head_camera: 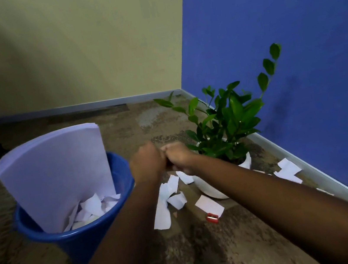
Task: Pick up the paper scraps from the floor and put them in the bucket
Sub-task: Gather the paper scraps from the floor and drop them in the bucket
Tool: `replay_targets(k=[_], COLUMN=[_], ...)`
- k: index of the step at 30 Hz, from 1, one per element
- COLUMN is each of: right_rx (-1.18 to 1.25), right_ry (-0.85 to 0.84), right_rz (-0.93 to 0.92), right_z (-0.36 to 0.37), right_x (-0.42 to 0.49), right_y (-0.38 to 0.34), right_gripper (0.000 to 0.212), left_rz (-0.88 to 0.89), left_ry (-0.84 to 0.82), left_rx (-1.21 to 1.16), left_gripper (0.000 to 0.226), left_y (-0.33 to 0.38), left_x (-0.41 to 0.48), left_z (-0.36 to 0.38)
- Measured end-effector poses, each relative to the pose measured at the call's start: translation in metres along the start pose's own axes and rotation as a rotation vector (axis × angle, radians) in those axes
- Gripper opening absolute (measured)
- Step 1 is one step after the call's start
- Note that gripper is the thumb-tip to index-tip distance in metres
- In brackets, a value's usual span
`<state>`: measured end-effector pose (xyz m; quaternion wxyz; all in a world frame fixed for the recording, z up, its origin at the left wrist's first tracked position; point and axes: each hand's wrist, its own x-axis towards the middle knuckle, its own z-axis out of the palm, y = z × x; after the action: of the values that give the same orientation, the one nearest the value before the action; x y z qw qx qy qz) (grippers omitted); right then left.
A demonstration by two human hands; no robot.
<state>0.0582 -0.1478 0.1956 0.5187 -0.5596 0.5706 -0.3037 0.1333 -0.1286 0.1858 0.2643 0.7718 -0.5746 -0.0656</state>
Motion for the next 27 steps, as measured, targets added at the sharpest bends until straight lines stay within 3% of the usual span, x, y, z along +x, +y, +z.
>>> replay_targets(k=[5,8,11,14,16,19,23,27], right_rx=[-0.292,-0.256,-0.292,-0.363,-0.421,-0.487,-0.793,-0.734], right_ry=[-0.165,-0.339,-0.52,-0.589,-0.523,-0.385,-0.013,0.146], right_rz=[0.023,0.178,0.382,0.453,0.474,0.521,0.166,0.106], right_z=[-0.078,-0.12,-0.157,-0.19,-0.212,-0.241,-0.278,-0.292], right_x=[-0.01,-0.014,-0.013,-0.007,0.002,0.02,0.046,0.072], right_y=[0.053,0.098,0.137,0.17,0.186,0.204,0.233,0.252], right_gripper=[0.028,0.031,0.034,0.037,0.033,0.032,0.027,0.031], left_rz=[0.411,0.701,0.857,0.95,0.903,0.766,0.511,0.442], left_ry=[-0.112,-0.094,-0.117,-0.177,-0.353,-0.386,-0.586,-0.629], left_rx=[0.292,0.457,0.456,0.522,0.493,0.457,0.37,0.311], left_gripper=[0.028,0.036,0.046,0.041,0.033,0.027,0.035,0.043], left_y=[0.045,0.068,0.089,0.109,0.12,0.136,0.142,0.151], left_x=[-0.027,-0.049,-0.065,-0.08,-0.08,-0.08,-0.08,-0.084], left_z=[0.04,0.065,0.103,0.135,0.158,0.178,0.218,0.255])
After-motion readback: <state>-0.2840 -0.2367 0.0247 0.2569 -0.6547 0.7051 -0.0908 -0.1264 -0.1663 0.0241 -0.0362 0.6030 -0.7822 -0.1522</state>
